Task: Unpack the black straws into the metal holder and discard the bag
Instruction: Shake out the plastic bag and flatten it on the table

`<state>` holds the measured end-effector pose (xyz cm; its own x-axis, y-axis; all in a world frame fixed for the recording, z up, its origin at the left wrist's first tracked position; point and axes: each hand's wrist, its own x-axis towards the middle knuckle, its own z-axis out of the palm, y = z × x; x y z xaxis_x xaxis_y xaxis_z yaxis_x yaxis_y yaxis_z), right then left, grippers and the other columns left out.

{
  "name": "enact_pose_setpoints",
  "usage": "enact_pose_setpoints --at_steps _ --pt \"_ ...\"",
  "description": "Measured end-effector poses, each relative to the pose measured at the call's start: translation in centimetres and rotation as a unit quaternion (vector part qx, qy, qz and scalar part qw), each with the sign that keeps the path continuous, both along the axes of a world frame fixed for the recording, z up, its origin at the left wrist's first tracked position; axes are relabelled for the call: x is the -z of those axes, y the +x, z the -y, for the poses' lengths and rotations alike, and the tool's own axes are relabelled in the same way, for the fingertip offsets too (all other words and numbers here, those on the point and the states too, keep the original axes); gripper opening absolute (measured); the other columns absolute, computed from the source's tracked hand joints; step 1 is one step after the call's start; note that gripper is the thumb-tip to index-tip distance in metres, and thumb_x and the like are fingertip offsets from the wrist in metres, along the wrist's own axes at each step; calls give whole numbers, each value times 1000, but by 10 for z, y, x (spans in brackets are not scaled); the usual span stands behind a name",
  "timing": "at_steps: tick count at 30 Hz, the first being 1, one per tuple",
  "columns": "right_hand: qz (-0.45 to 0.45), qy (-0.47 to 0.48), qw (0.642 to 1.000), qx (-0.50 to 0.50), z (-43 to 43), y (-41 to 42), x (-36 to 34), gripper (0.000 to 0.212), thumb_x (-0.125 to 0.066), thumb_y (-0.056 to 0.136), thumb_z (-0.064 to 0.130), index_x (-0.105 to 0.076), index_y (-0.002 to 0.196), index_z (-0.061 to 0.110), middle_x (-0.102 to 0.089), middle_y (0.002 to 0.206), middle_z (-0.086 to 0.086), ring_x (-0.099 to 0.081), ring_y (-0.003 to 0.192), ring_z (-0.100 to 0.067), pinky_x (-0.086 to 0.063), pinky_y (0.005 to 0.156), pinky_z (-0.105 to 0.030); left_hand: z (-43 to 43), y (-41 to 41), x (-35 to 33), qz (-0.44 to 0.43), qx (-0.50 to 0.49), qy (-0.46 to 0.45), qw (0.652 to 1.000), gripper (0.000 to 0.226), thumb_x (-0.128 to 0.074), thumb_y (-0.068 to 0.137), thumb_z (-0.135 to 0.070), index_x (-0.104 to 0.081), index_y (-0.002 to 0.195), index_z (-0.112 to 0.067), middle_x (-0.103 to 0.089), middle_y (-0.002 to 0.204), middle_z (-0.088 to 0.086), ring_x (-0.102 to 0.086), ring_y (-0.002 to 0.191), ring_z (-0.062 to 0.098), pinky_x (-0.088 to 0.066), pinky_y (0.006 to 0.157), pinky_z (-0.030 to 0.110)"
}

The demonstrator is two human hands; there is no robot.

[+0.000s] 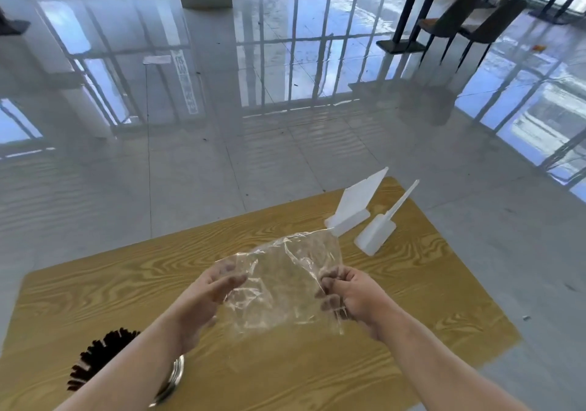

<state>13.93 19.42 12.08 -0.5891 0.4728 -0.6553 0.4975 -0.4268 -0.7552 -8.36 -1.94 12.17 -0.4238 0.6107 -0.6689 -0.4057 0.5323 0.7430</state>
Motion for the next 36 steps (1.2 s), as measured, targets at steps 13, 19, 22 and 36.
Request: enact_pose_setpoints --at_steps 13,19,22,36 --pt "75 61 995 -9 -16 -6 79 16 -57 109 21 -72 106 15 -78 78 -6 -63 55 -17 -53 52 -30 -3 16 99 -57 -99 -59 992 25 -82 91 -10 -69 112 -10 -76 73 -1 -60 54 8 -48 54 24" --pt "113 82 990 -31 -16 4 119 15 -61 107 19 -71 99 12 -73 64 -4 -56 43 -16 -44 42 -26 -8 15 133 -167 -97 -95 977 15 -83 92 -21 -71 99 -16 -80 80 3 -66 67 17 -58 69 41" --pt "153 150 974 -66 -12 -2 135 17 -63 105 24 -70 93 15 -75 67 0 -62 50 -15 -52 48 -30 -14 12 147 -224 -91 -130 962 17 -79 93 -30 -67 102 -23 -78 89 3 -72 79 25 -61 75 46" --pt "82 535 777 -321 12 -57 154 76 -38 103 58 -13 168 28 -19 176 -9 -7 164 -33 -6 133 -52 -49 34 171 -545 213 -176 792 85 -24 96 -79 6 165 -40 15 176 -2 13 163 23 3 131 56"
